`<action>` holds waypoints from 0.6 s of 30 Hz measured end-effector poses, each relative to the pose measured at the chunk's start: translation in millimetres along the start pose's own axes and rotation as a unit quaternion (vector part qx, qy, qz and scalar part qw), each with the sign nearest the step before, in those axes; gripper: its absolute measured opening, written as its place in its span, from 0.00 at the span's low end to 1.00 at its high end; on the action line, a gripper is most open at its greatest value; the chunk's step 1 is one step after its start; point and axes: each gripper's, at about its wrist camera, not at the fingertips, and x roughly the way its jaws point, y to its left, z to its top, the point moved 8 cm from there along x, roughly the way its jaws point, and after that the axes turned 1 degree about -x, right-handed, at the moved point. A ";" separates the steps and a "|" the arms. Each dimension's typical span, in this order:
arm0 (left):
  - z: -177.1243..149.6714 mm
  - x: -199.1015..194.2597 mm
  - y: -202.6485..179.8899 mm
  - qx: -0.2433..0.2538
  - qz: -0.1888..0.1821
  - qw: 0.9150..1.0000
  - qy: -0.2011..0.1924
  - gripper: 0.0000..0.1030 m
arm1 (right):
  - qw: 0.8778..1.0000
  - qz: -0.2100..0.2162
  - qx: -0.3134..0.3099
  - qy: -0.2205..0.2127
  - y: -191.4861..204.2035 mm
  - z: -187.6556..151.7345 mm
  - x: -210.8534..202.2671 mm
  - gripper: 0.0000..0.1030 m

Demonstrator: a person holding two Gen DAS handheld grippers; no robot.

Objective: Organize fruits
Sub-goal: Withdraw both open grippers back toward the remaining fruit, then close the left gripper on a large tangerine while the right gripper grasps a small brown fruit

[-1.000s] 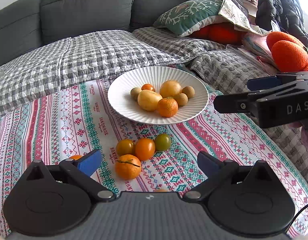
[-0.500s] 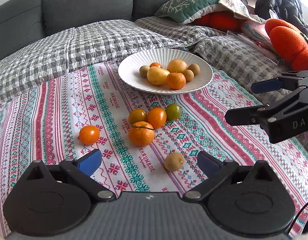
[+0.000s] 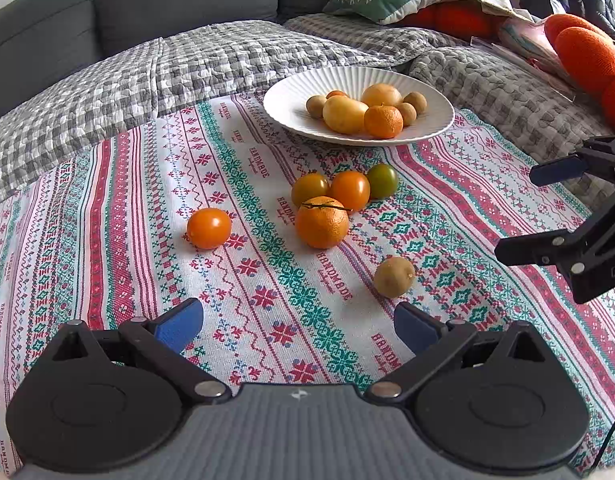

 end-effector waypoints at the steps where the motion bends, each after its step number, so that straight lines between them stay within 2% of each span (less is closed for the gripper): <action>1: -1.0 2.2 0.7 -0.002 -0.001 1.000 0.003 0.92 | 1.000 0.003 -0.005 0.004 1.8 -1.7 1.9 0.99; 8: -6.0 15.2 1.8 -0.018 -0.013 1.000 0.020 0.92 | 0.999 0.006 -0.023 0.021 9.5 -7.5 11.7 0.99; 18: 7.0 28.9 15.1 -0.039 0.009 0.999 -0.007 0.90 | 0.998 0.053 -0.025 0.015 31.4 -8.2 19.8 0.96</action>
